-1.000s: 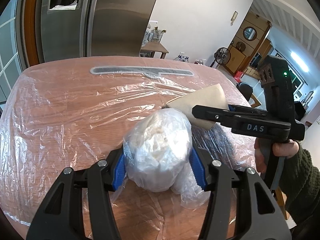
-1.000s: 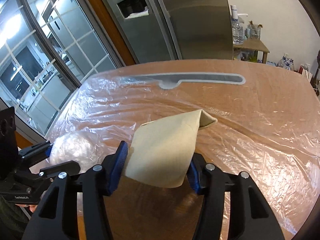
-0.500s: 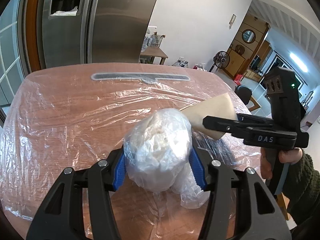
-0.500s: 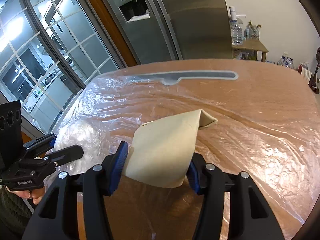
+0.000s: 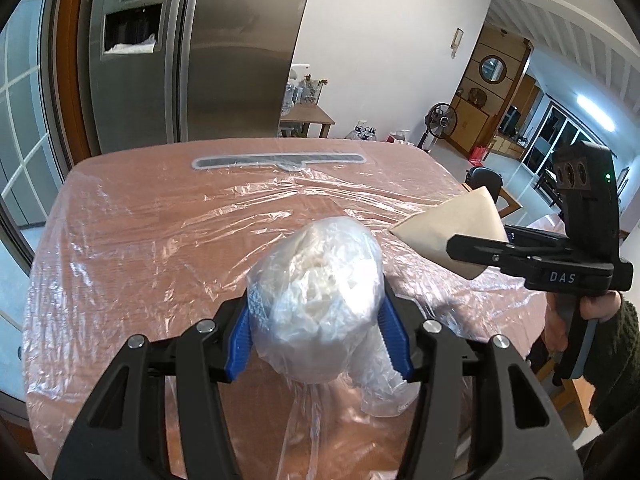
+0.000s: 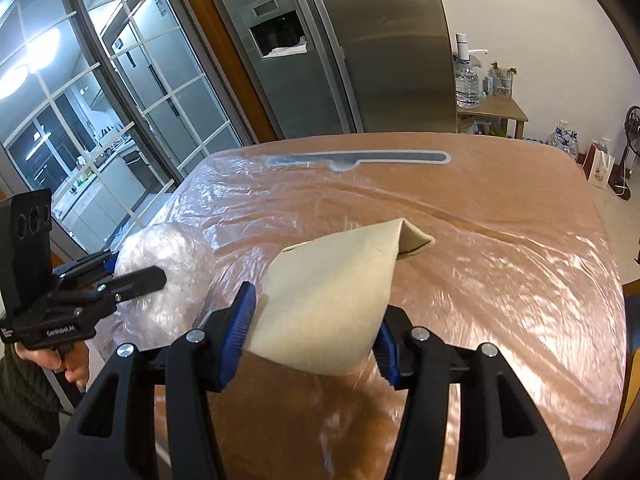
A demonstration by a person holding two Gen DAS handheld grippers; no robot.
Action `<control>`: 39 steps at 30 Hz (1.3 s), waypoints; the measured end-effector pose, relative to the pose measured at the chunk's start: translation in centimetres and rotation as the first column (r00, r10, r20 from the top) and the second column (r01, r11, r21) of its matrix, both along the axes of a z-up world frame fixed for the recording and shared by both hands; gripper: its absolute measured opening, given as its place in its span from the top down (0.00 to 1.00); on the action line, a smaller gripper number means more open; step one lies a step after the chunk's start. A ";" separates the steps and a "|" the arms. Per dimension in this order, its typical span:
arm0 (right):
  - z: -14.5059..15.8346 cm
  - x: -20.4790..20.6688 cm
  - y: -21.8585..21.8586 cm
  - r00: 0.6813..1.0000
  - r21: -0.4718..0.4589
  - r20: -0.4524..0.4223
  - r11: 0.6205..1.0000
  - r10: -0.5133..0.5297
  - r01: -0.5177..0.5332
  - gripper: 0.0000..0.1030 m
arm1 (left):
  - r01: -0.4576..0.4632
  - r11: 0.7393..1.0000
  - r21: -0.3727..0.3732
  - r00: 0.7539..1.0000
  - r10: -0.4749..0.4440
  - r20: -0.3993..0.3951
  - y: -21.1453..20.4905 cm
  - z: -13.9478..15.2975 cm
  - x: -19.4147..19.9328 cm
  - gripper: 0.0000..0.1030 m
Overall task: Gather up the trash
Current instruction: 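Carry the plastic bag and paper cone with both grippers over the black bin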
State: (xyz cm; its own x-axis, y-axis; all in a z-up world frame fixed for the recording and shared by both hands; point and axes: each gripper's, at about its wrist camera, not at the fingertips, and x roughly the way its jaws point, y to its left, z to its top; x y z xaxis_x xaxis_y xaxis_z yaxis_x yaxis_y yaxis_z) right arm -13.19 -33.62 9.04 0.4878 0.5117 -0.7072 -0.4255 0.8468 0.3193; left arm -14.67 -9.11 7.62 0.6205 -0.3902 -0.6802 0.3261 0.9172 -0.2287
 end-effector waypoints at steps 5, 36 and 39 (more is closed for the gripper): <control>0.7 -2.3 -0.4 1.000 0.008 0.013 1.000 0.014 -0.014 0.49 | 0.008 1.000 0.000 1.000 -0.008 0.023 0.0 1.1 -1.9 0.47; -4.2 -19.5 -0.1 0.953 -0.075 -0.151 0.959 0.261 -0.275 0.49 | 0.298 0.951 0.086 0.947 -0.282 -0.155 -3.4 -5.0 -17.9 0.47; -6.2 -19.5 0.9 0.948 -0.107 -0.171 0.952 0.268 -0.288 0.49 | 0.290 0.952 0.099 0.946 -0.269 -0.183 -3.7 -7.5 -17.1 0.47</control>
